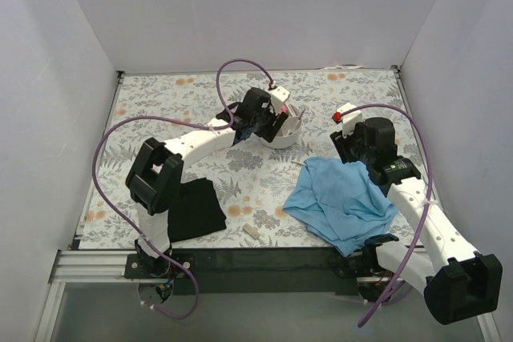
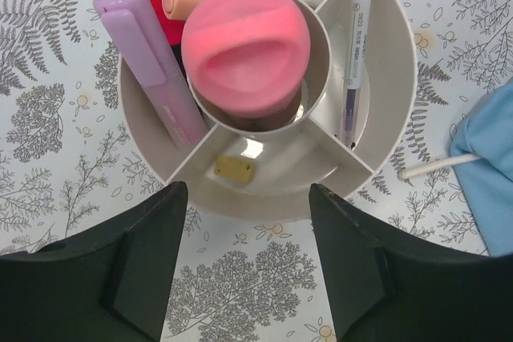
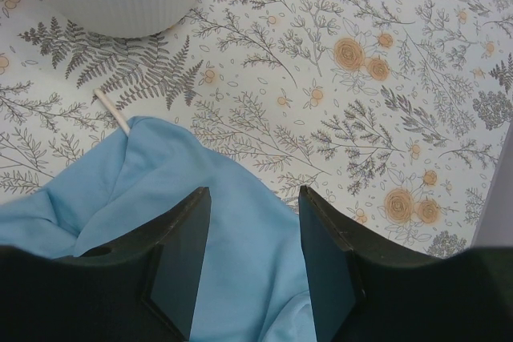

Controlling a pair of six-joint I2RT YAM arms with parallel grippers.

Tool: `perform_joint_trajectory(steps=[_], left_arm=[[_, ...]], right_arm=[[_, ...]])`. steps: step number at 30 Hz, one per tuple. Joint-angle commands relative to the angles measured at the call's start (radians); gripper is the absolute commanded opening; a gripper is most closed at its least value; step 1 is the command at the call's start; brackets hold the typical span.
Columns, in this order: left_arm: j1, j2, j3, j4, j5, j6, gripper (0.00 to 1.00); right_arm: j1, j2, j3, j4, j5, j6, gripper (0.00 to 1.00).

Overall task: Sort the stationery into containers
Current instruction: Place the stationery in the storage box, then pick up the stationery from the corner of the board.

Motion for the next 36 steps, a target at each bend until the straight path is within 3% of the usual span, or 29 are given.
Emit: perform_joint_trajectory(steps=[1,7,9,11,13,14,17,21,27,36], left_arm=[[0.004,-0.13,-0.025,-0.005,-0.021,-0.007,0.62],[0.01,-0.271,-0.064,-0.052,-0.045,0.004,0.62],[0.01,-0.38,-0.12,-0.141,0.002,0.024,0.62],[0.01,-0.458,-0.2,-0.257,0.147,0.114,0.63],[0.01,-0.575,-0.271,-0.358,0.373,0.277,0.63],[0.01,-0.613,-0.319,-0.467,0.445,0.483,0.64],[0.012,-0.795,-0.494,-0.558,0.573,0.753,0.66],[0.009,-0.873,-0.562,-0.653,0.72,0.954,0.66],[-0.008,-0.785,-0.577,-0.7,0.814,1.062,0.66],[-0.226,-0.781,-0.761,-0.387,0.696,0.963,0.64]], right_arm=[[-0.006,-0.007,0.043,0.033,-0.014,0.012,0.56],[-0.009,-0.015,0.062,0.02,-0.009,0.009,0.57],[-0.012,-0.021,0.057,0.013,-0.014,0.008,0.56],[-0.01,-0.03,0.053,0.0,-0.019,0.006,0.56],[-0.013,-0.038,0.053,-0.02,-0.023,0.002,0.56],[-0.013,-0.041,0.051,-0.028,-0.026,-0.004,0.56],[-0.018,-0.053,0.048,-0.062,-0.035,-0.012,0.57],[-0.021,-0.066,0.043,-0.1,-0.074,-0.024,0.57],[-0.044,-0.086,0.033,-0.138,-0.121,-0.024,0.58],[-0.087,-0.133,0.022,-0.175,-0.154,-0.026,0.57]])
